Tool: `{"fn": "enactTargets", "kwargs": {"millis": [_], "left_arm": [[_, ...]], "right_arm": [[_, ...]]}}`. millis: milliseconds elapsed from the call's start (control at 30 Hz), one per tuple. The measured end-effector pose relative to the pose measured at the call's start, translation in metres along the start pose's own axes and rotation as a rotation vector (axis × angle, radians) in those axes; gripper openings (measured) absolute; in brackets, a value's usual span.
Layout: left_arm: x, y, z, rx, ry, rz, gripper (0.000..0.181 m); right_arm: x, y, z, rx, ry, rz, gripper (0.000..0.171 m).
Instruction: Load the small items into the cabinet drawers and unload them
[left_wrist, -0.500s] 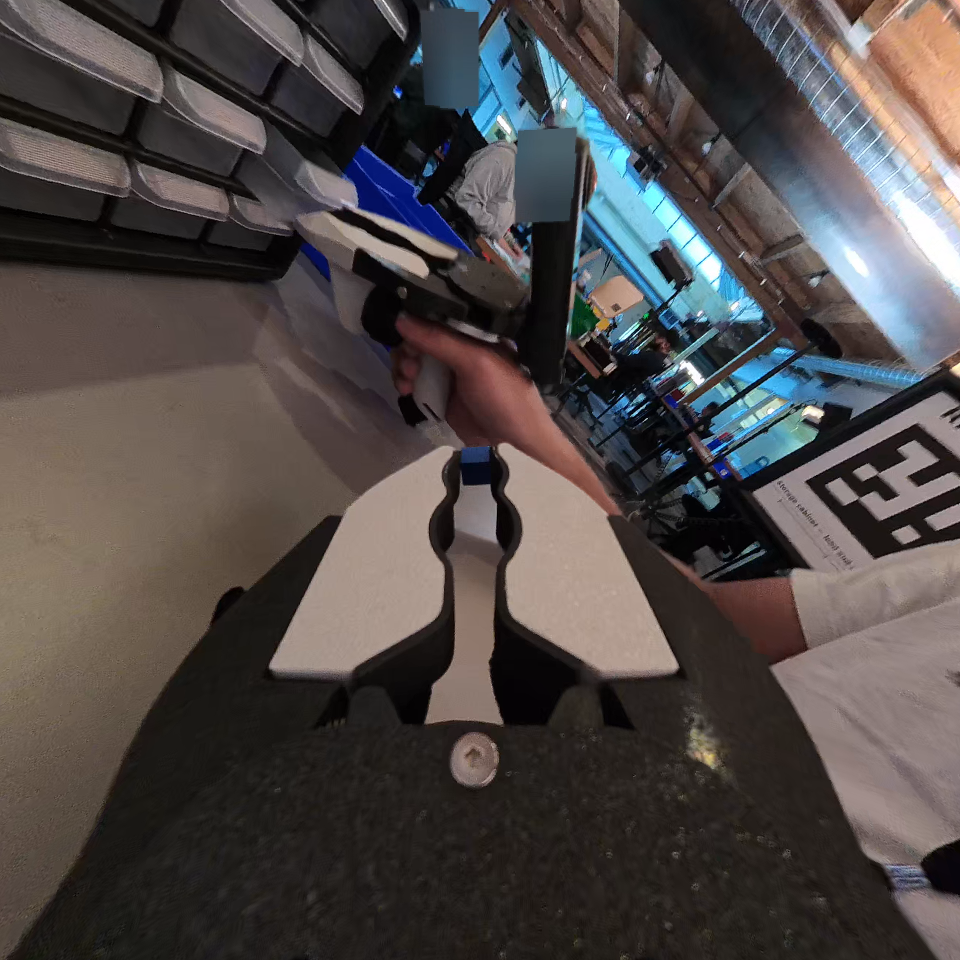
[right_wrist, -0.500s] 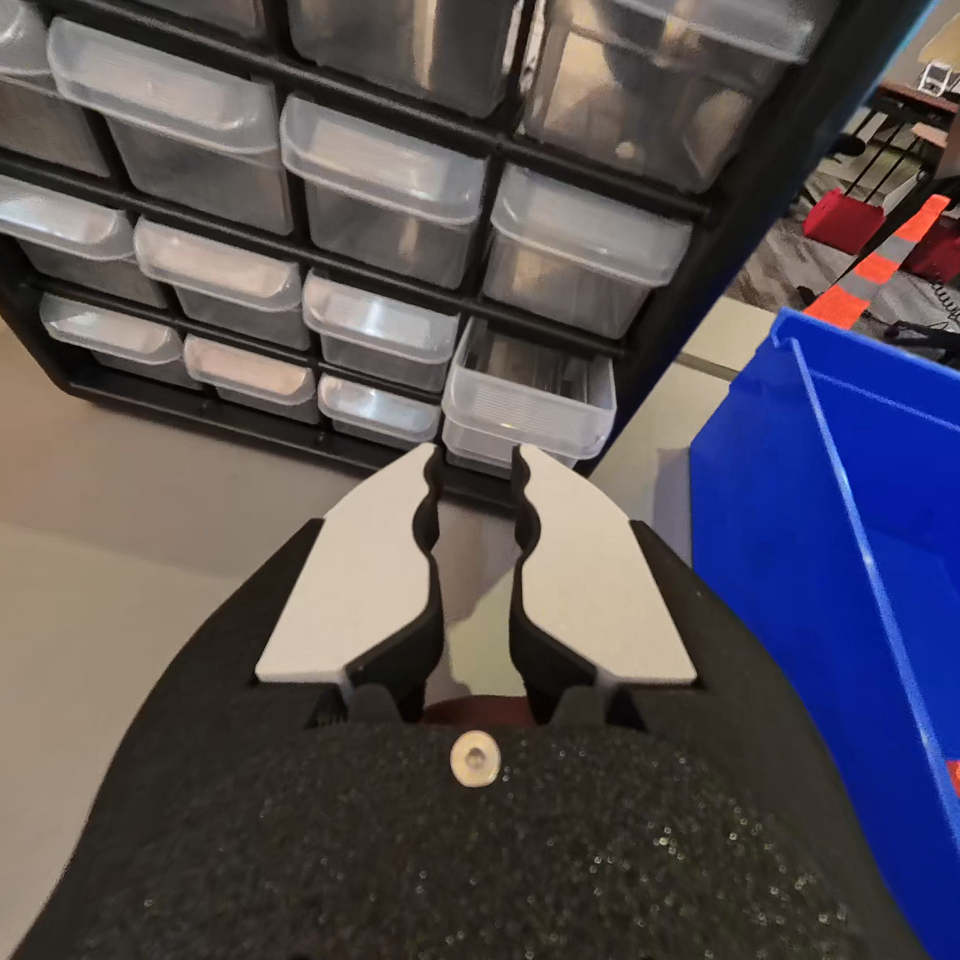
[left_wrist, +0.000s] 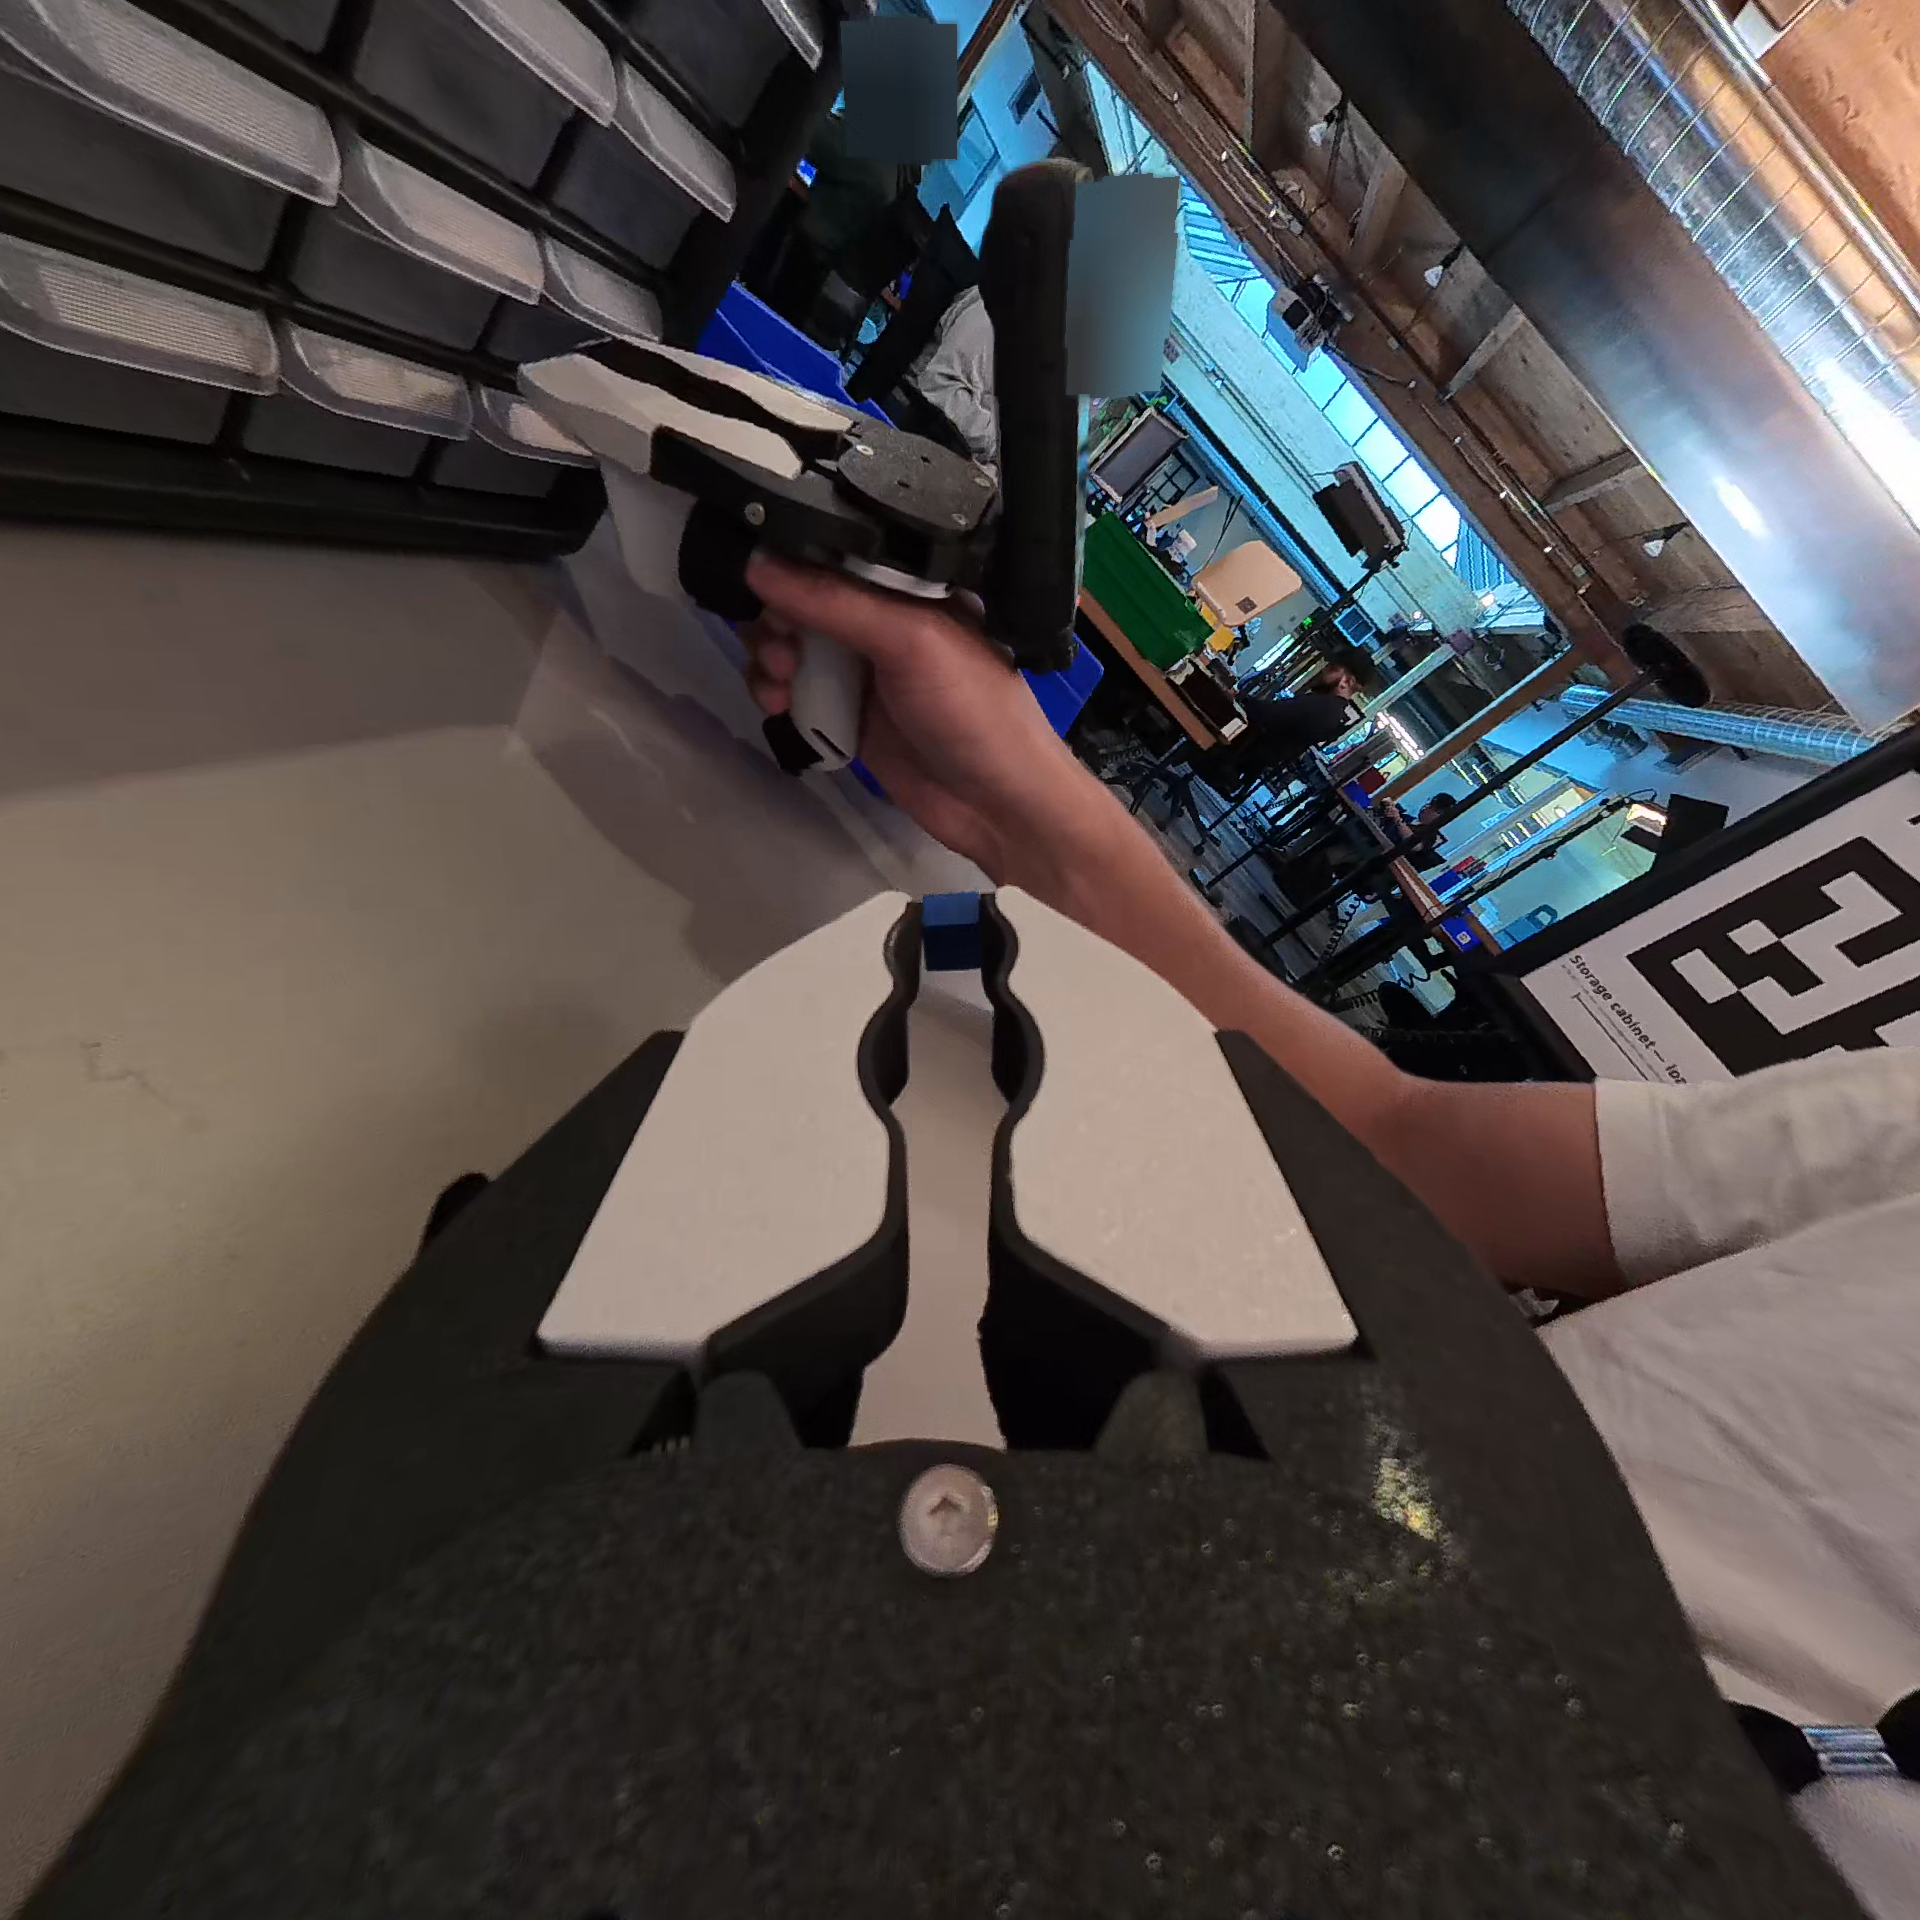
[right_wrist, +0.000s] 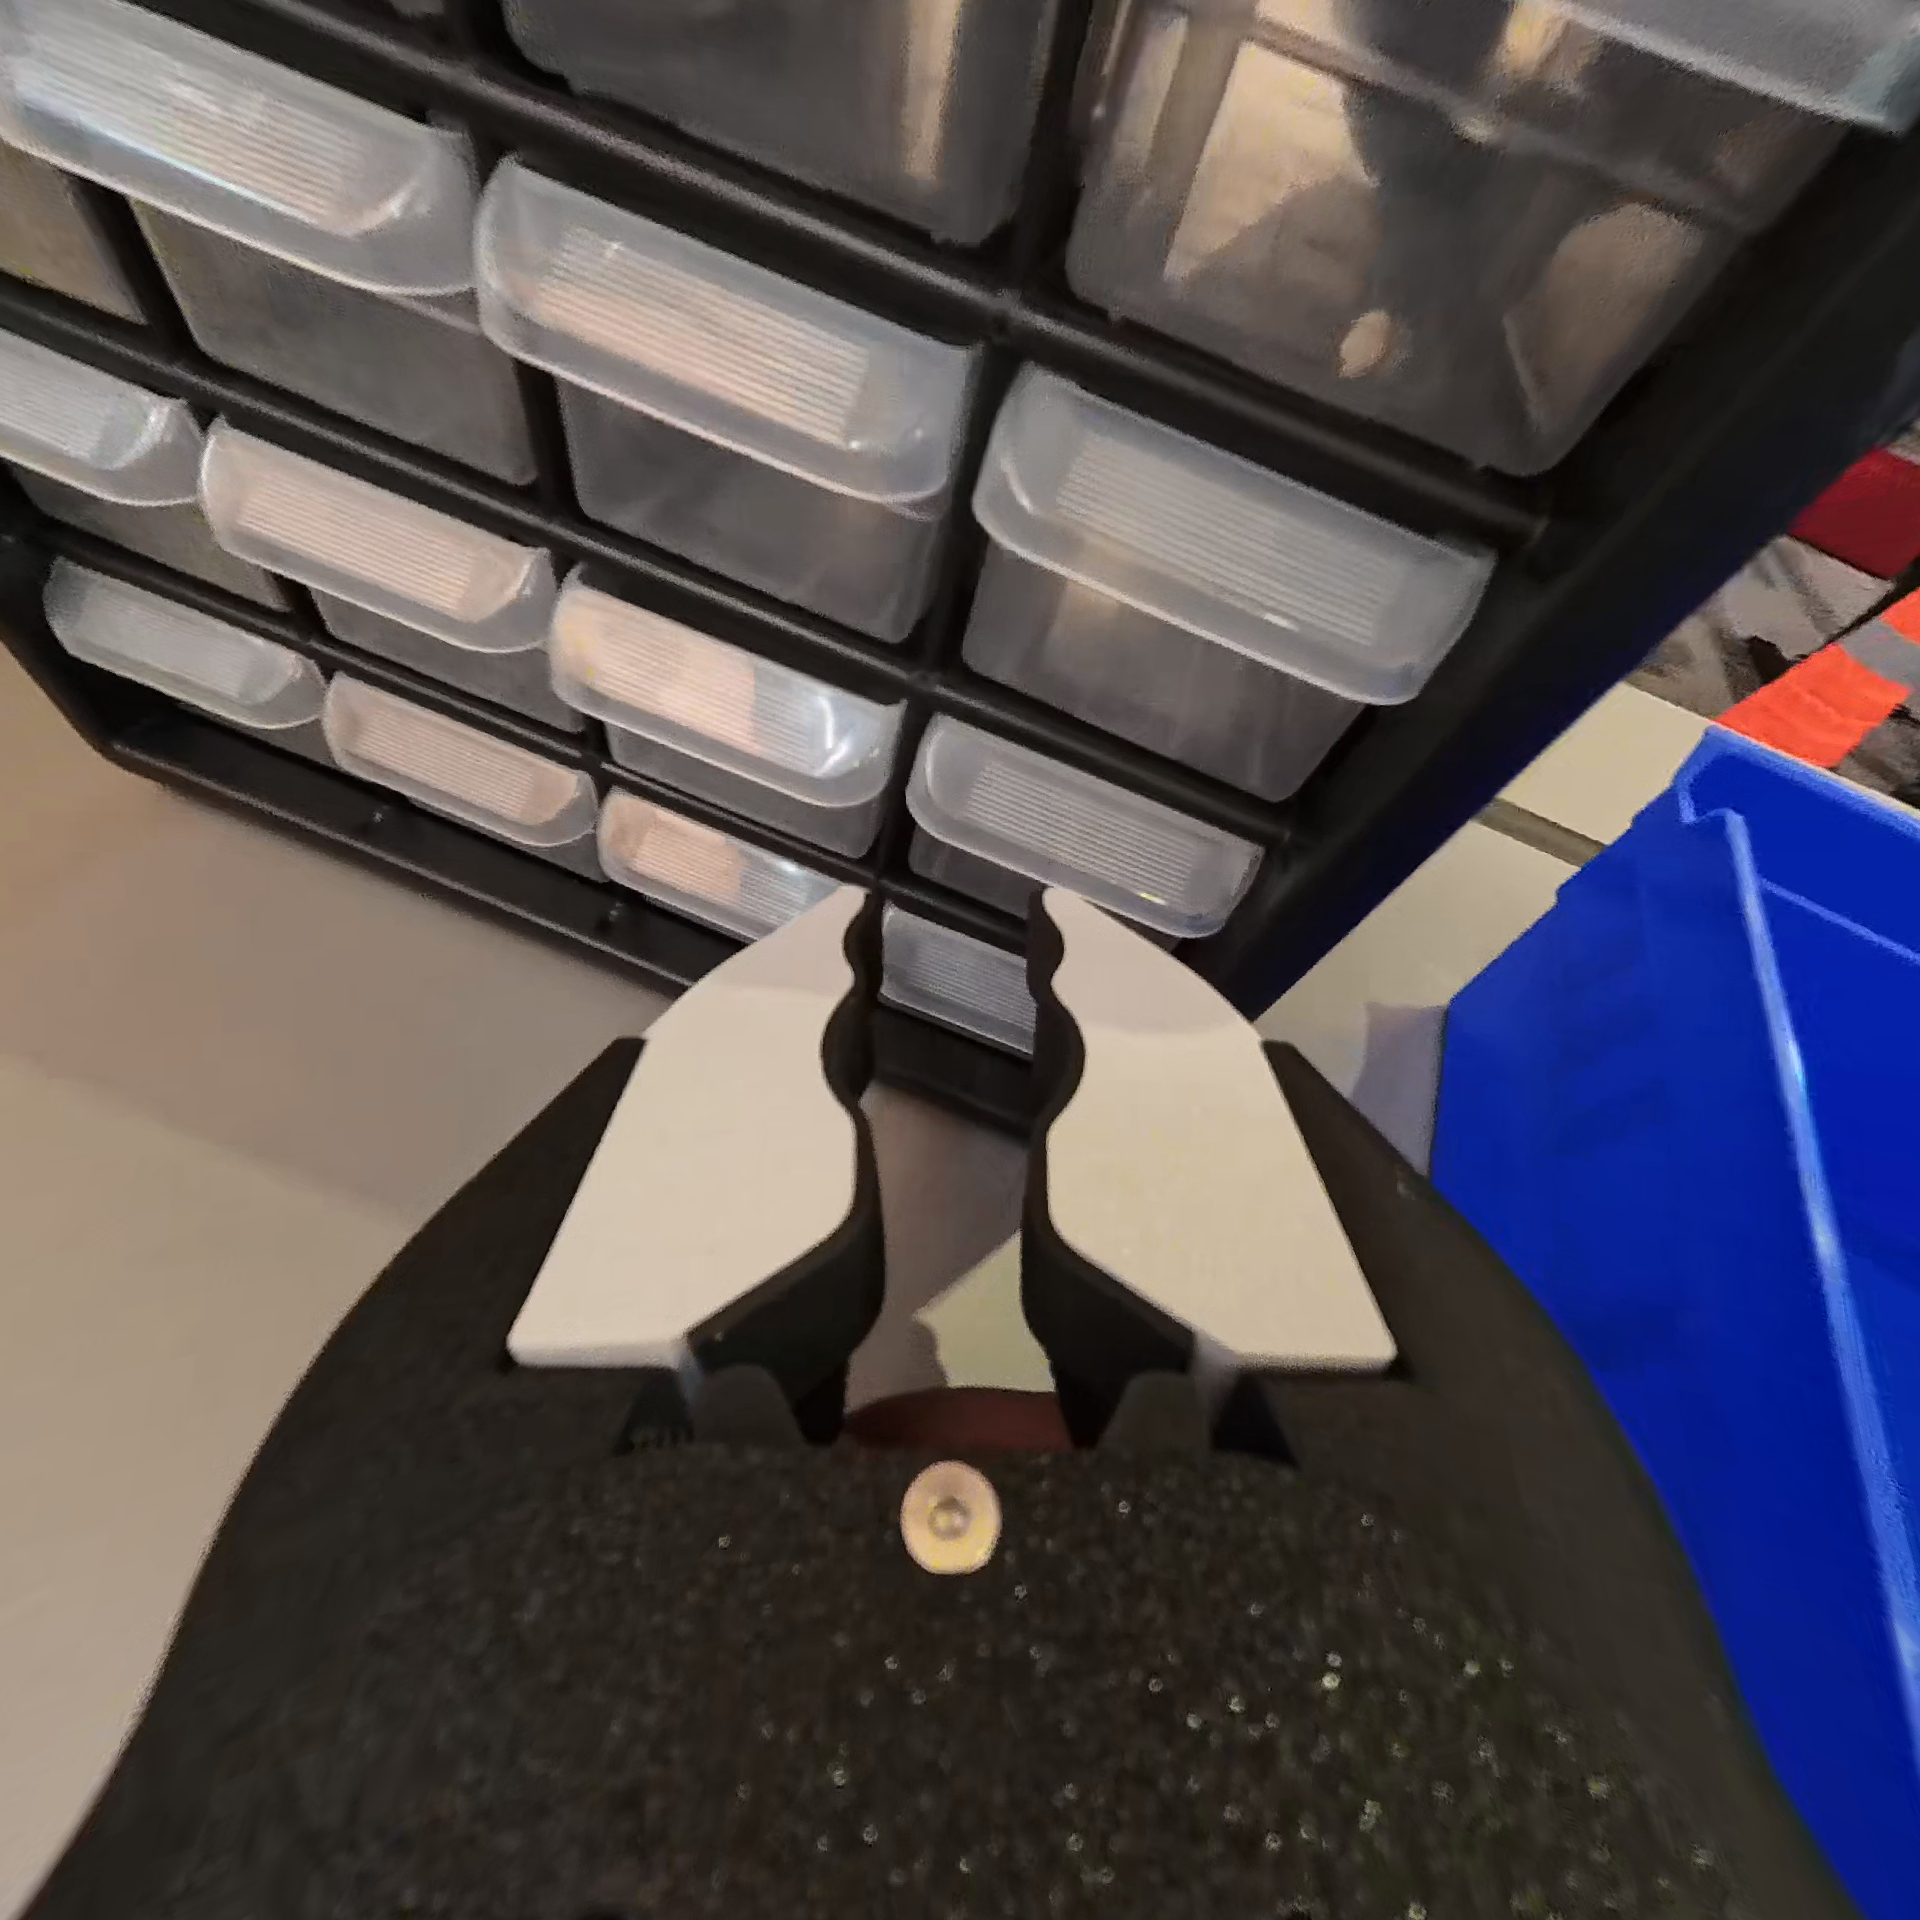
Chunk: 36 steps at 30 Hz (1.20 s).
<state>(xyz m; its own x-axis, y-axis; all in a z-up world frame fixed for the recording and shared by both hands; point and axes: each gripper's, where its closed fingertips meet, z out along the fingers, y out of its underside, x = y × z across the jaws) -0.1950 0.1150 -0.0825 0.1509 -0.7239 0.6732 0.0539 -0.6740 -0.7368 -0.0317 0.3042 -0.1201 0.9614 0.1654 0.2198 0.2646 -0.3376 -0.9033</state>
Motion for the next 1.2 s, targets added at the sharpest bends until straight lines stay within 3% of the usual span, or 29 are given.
{"fn": "enactTargets", "kwargs": {"millis": [167, 300, 400, 467, 633, 967, 1033, 1200], "left_arm": [[0.0, -0.001, 0.001, 0.007, 0.032, -0.059, 0.01], [0.008, 0.003, 0.004, -0.012, 0.124, -0.167, 0.01], [0.019, 0.008, 0.007, -0.043, 0.219, -0.249, 0.01], [0.025, 0.012, 0.008, -0.065, 0.272, -0.3, 0.01], [0.034, 0.015, 0.009, -0.083, 0.361, -0.378, 0.01], [0.039, 0.022, 0.012, -0.118, 0.391, -0.388, 0.01], [0.041, 0.024, 0.014, -0.125, 0.399, -0.394, 0.01], [0.043, 0.025, 0.015, -0.135, 0.413, -0.406, 0.01]], "right_arm": [[-0.034, 0.001, -0.021, -0.049, -0.195, -0.006, 0.031], [-0.129, -0.003, -0.106, 0.173, -0.684, -0.303, 0.033], [-0.152, -0.011, -0.167, 0.386, -0.807, -0.368, 0.026], [-0.159, -0.007, -0.188, 0.383, -0.886, -0.408, 0.023], [-0.159, 0.0, -0.205, 0.387, -0.945, -0.454, 0.023], [-0.175, 0.0, -0.211, 0.39, -1.007, -0.458, 0.023], [-0.176, 0.002, -0.212, 0.388, -1.018, -0.463, 0.013], [-0.175, 0.003, -0.214, 0.391, -1.052, -0.451, 0.011]]}}
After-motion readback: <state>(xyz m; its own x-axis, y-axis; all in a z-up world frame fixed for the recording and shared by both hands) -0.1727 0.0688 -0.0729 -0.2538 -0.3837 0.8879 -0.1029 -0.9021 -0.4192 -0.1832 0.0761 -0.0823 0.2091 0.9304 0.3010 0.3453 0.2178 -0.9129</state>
